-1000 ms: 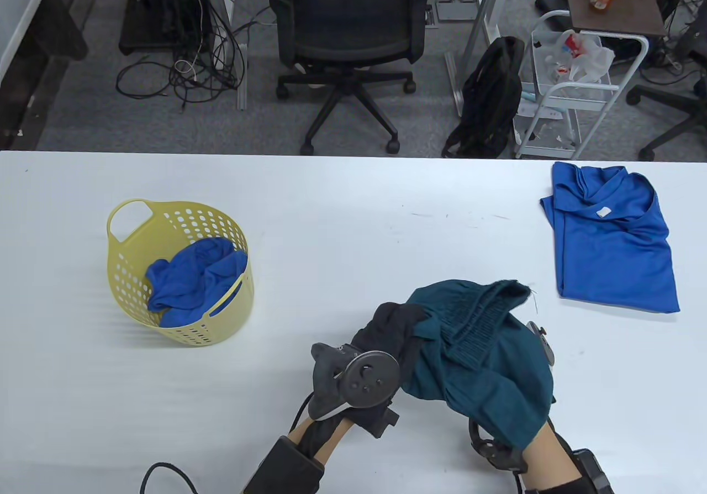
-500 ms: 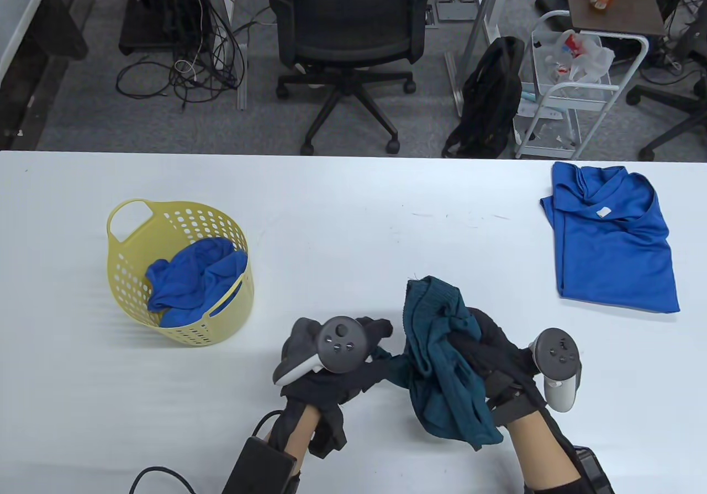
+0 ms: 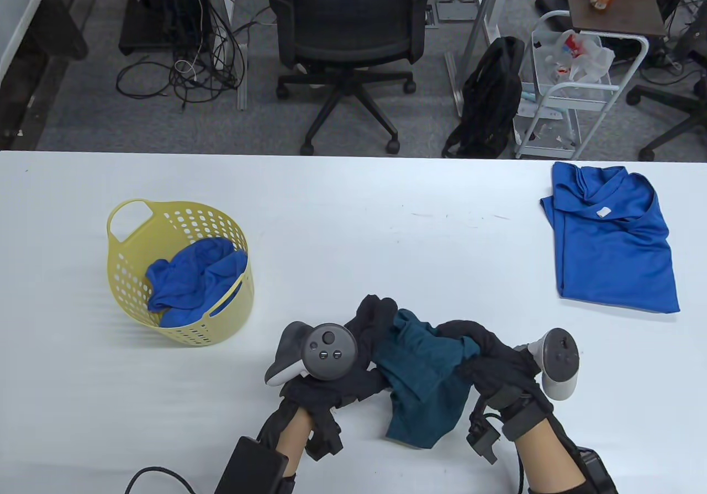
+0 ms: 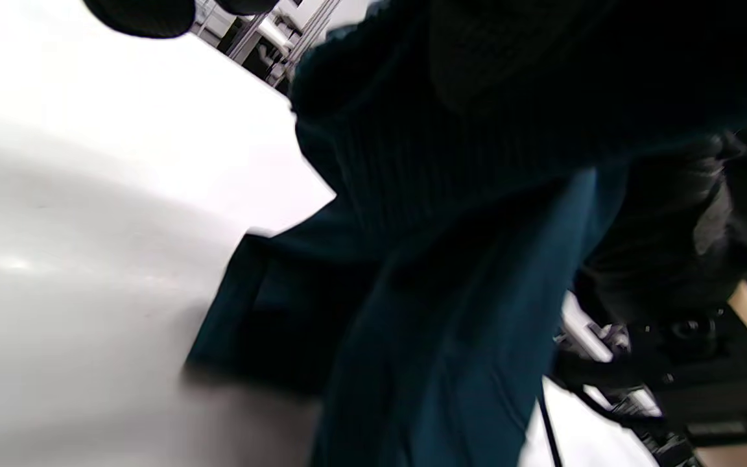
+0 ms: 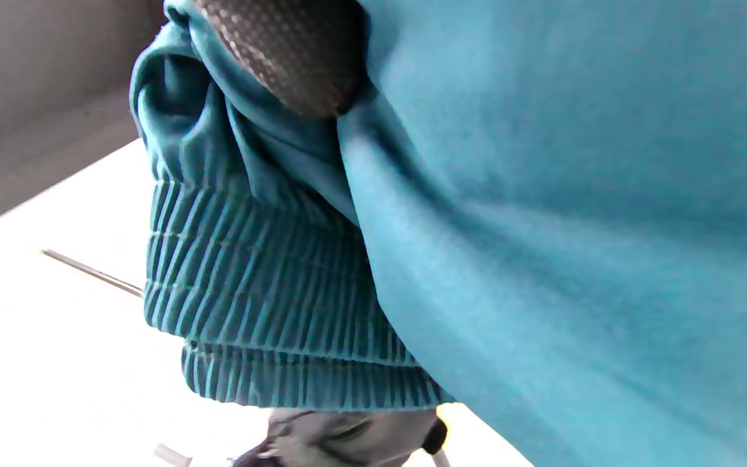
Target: Fold and stack clothes and towels from laundry basket
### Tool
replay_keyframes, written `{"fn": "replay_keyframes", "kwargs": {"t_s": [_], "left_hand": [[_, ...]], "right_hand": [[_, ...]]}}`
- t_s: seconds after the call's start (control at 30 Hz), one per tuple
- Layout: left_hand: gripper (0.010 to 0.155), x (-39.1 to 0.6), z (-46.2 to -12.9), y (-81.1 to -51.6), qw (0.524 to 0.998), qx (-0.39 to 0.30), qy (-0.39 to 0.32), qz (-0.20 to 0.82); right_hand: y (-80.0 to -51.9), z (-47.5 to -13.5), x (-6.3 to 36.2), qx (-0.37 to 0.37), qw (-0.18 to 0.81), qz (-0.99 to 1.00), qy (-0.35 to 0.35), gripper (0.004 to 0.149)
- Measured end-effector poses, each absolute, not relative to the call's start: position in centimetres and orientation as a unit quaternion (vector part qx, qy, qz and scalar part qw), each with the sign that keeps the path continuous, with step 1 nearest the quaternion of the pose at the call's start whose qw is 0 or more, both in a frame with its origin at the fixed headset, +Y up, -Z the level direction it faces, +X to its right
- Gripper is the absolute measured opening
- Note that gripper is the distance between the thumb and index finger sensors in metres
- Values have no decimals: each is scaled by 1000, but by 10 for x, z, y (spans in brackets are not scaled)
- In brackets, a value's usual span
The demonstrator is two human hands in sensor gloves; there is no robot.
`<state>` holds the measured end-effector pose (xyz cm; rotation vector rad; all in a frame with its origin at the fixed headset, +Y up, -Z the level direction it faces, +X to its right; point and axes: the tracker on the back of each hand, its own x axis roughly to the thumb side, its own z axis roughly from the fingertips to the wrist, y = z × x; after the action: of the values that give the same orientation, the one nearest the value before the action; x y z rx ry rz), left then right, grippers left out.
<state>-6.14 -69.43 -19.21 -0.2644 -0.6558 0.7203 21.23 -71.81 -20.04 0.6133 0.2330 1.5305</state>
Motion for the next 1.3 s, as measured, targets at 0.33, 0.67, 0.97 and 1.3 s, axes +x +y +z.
{"fn": "replay_keyframes", "kwargs": {"t_s": [0.33,0.67,0.97,1.3], "left_hand": [[48,-56,-185,-694,898,-1,-233,373],[69,-68,-173,-666,965,-65,-94,236],[64,-84,-177,-658,961,-67,-121,238],[79,-84,-187,-669,922,-185,-266,213]], "right_hand": [[-720,-192,201,132,466,873,64,85],[-697,-162,163,304,387,858,151,108],[-712,-177,181,195,328,923,51,42],[-677,-186,241,222,467,856,8,56]]}}
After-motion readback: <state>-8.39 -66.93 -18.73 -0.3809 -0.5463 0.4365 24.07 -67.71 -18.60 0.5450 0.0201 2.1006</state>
